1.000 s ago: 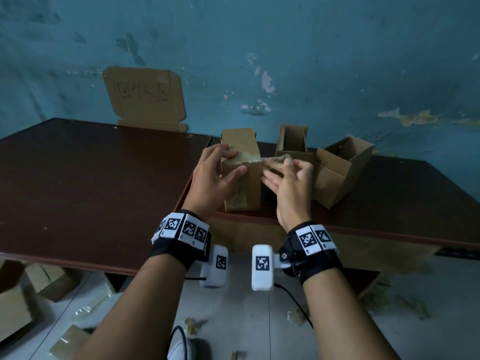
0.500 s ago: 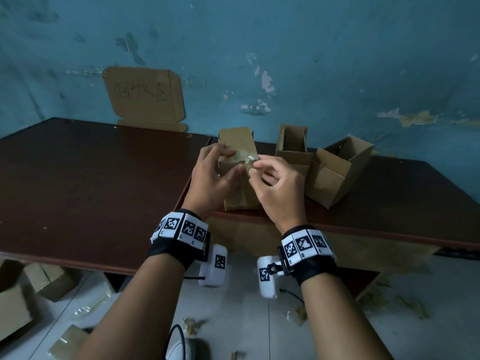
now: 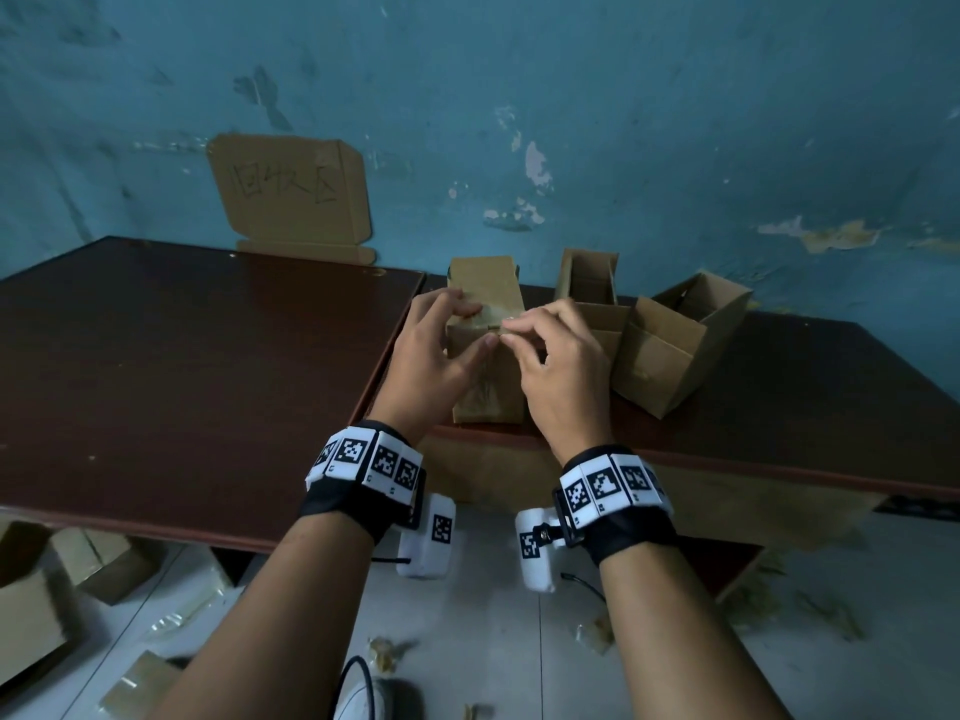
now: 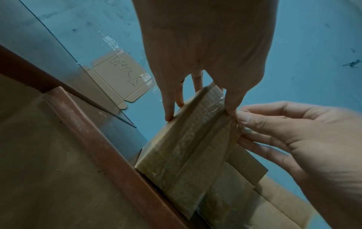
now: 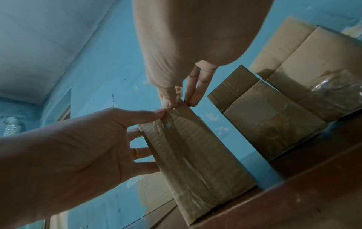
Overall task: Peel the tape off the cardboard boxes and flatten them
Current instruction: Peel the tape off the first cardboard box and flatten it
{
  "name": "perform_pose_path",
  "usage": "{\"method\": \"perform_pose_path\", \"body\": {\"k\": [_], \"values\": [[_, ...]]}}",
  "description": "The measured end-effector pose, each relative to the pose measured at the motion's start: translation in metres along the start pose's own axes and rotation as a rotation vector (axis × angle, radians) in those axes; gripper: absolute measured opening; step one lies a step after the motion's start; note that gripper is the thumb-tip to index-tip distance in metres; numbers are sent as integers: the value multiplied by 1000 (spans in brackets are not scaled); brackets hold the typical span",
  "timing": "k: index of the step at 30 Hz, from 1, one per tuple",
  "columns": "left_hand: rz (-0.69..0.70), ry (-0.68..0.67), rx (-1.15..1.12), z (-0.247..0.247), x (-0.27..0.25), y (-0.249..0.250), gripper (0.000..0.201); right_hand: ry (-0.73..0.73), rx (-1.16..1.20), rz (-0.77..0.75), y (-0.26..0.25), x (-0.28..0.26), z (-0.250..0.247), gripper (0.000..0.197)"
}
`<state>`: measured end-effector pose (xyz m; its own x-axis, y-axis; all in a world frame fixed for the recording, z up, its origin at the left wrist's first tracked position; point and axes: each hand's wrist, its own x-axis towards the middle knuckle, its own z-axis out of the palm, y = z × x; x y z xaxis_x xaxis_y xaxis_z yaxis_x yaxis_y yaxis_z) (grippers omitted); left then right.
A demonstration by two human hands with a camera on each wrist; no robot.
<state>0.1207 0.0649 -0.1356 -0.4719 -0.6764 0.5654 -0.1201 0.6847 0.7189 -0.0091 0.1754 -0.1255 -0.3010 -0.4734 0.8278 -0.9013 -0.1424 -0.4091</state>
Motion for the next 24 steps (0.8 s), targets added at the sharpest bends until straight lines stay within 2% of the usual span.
{"method": "perform_pose_path", "body": {"k": [4, 7, 11, 15, 24], "values": [[-49, 27, -11, 1, -1, 4, 51, 42, 90, 88, 1, -1, -1, 8], [-75, 73, -23, 0, 0, 5, 62, 31, 316, 296, 3, -1, -2, 5], [-69, 84, -27, -1, -1, 6, 65, 0, 527, 455, -5, -1, -7, 4], [-44, 81, -32, 0, -2, 9, 62, 48, 726, 619, -11, 3, -14, 4], [-37, 48, -32, 2, -2, 10, 61, 143, 851, 762, -9, 3, -12, 6]]}}
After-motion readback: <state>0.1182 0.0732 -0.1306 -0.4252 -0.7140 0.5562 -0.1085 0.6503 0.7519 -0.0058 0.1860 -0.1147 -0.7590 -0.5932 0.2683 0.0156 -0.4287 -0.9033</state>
